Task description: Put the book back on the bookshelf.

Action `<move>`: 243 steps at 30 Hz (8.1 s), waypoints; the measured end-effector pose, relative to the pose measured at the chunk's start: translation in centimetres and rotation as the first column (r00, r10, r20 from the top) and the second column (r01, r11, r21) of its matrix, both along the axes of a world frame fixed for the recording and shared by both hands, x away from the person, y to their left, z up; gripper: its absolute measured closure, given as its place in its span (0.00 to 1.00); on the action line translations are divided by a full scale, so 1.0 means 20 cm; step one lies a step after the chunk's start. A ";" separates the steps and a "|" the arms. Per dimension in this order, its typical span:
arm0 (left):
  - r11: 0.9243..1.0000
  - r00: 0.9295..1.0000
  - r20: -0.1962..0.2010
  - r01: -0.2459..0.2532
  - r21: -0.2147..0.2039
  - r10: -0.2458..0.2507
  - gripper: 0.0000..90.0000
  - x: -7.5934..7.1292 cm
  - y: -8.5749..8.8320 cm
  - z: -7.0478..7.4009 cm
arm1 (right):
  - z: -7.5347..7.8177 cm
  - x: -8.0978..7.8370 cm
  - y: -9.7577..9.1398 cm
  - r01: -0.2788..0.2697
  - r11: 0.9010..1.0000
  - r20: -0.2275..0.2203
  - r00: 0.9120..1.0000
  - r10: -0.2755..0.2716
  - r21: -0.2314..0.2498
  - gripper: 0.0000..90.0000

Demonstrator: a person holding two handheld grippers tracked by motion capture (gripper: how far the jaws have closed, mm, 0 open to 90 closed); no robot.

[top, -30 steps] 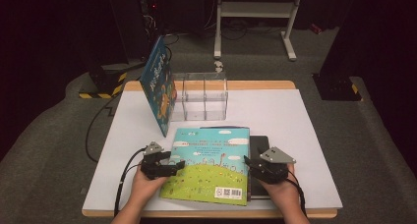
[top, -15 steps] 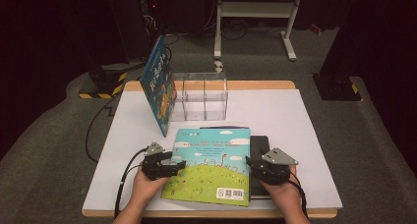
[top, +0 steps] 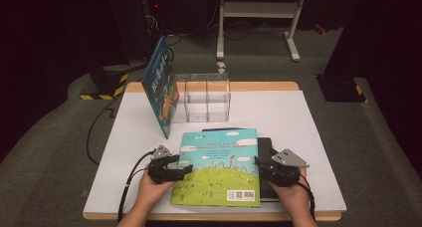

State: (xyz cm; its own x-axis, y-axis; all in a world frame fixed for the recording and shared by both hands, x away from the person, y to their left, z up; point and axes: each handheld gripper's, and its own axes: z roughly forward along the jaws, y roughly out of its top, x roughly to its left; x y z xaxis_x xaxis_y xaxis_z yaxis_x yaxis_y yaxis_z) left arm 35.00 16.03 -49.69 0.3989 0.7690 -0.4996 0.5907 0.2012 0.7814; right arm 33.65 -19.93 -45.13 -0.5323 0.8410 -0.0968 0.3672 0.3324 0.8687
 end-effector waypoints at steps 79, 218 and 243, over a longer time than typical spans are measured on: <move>0.991 0.999 -0.019 0.026 -0.134 -0.029 0.13 0.00 -0.14 0.05 | -0.05 0.04 -0.14 0.064 0.995 -0.087 0.994 -0.058 0.073 0.41; 0.977 0.935 0.316 -0.104 -0.187 0.160 0.48 0.02 -0.13 0.36 | 0.28 0.06 -0.03 0.067 0.972 0.048 0.996 -0.080 0.225 0.49; 0.961 0.883 0.397 -0.173 -0.218 0.249 0.60 -0.01 -0.07 0.43 | 0.42 0.02 0.06 0.035 0.969 0.204 0.975 -0.086 0.246 0.61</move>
